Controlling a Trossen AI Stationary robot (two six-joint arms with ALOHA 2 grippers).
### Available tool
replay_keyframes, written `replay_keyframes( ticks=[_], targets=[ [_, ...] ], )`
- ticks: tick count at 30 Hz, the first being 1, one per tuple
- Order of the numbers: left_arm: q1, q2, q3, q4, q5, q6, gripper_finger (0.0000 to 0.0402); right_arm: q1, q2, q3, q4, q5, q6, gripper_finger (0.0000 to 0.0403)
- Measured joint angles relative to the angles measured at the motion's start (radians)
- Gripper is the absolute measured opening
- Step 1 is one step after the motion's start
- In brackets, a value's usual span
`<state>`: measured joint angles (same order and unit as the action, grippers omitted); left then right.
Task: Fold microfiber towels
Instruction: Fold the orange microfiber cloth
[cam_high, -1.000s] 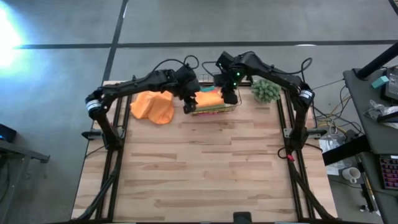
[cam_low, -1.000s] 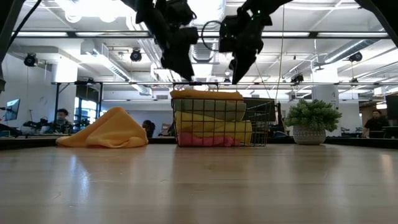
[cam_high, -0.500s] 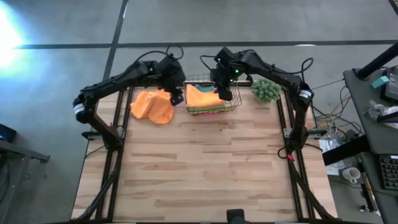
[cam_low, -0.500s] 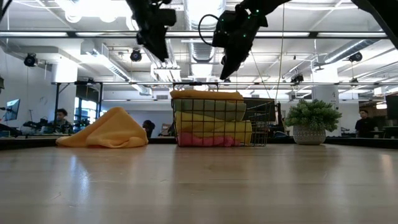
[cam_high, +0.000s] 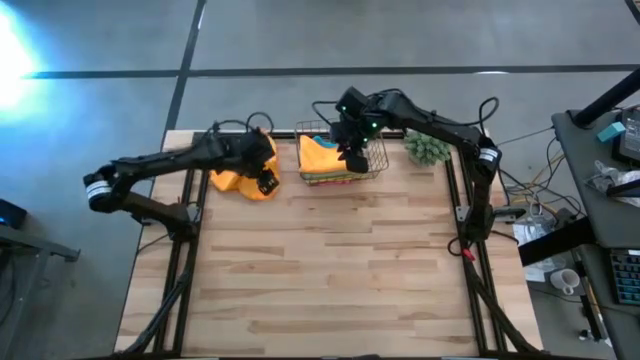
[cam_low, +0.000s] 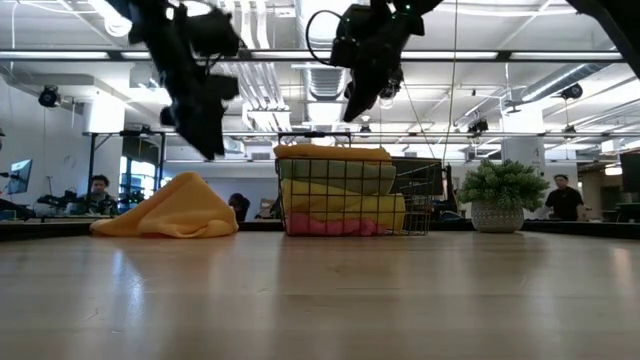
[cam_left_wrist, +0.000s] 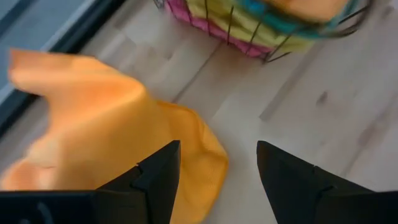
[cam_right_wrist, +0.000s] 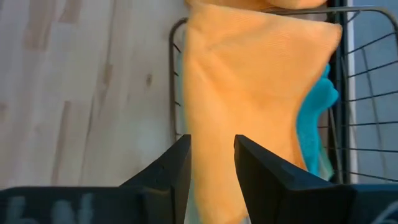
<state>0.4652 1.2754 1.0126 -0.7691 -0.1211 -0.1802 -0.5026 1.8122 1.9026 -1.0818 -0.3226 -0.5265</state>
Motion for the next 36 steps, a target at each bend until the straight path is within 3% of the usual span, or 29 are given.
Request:
replay_keyframes(
  ticks=[5,9,14,20,24,31,36],
  targets=[
    [0.0,0.015,-0.221,0.278,-0.009,-0.081,0.0196,0.035,0.0,0.0,0.005,0.0,0.09,0.0111],
    [0.0,0.057,-0.326,0.438,-0.016,-0.134,0.0196,0.065,-0.002,0.0,0.002,0.002,0.151,0.0108],
    [0.0,0.152,-0.378,0.528,-0.058,-0.209,0.0196,0.116,-0.004,0.002,0.0,0.009,0.227,0.01],
    [-0.023,0.287,-0.369,0.63,-0.006,-0.204,0.0191,0.175,-0.005,0.002,0.004,0.01,0.332,0.0087],
    [-0.053,0.351,-0.372,0.646,-0.05,-0.202,0.0149,0.218,-0.005,0.002,0.01,0.042,0.398,0.0077],
    [-0.129,0.341,-0.375,0.635,-0.037,-0.147,0.0016,0.312,-0.005,0.002,0.01,0.12,0.497,0.0064],
    [-0.23,0.253,-0.374,0.595,0.066,-0.1,0.0007,0.377,-0.005,0.002,0.01,0.171,0.569,0.0058]
  ],
)
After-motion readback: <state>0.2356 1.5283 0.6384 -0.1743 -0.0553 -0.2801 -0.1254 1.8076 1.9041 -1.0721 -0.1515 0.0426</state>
